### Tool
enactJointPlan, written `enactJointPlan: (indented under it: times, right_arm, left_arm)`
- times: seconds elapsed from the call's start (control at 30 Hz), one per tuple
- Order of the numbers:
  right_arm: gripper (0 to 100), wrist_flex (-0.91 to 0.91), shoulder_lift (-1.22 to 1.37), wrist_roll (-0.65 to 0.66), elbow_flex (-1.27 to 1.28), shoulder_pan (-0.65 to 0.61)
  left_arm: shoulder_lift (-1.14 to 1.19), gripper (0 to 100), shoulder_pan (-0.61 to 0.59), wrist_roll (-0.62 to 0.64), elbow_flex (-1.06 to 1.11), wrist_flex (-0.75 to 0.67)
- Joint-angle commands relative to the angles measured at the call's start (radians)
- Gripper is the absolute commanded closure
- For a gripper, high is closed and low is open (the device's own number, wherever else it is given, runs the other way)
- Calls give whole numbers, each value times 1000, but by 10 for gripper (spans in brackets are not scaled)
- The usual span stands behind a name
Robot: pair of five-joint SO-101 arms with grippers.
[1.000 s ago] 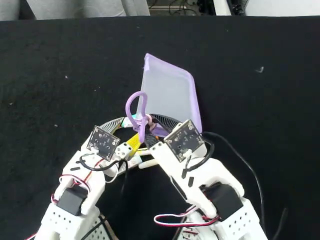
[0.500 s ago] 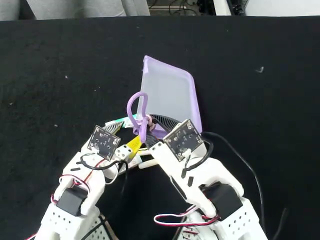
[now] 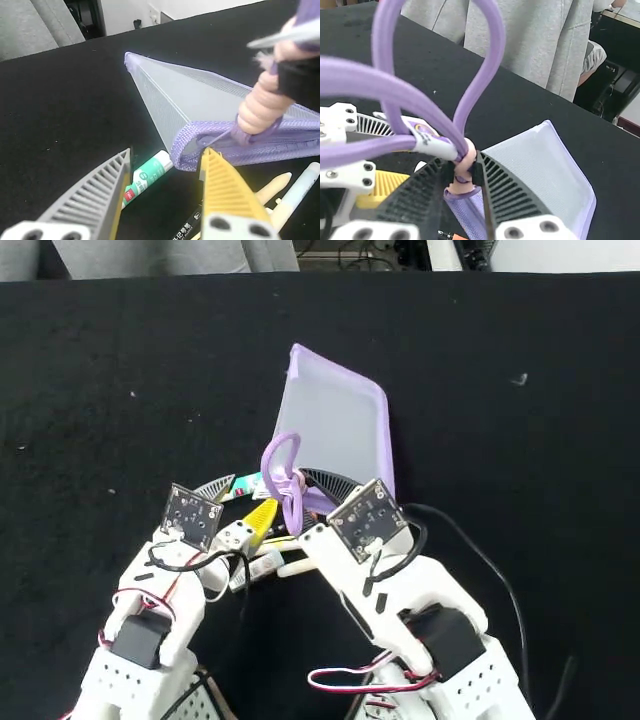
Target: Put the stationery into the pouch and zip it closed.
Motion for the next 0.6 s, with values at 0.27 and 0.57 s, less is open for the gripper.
enactJointPlan:
  times: [0.27,0.57]
  right_arm:
    - [988,-109,10,2,35,71]
    - [988,-112,10,-3,38,81]
  left_arm:
    - [-6,771,8,-63,-87,11]
    - [-6,681,7,-63,-85,12]
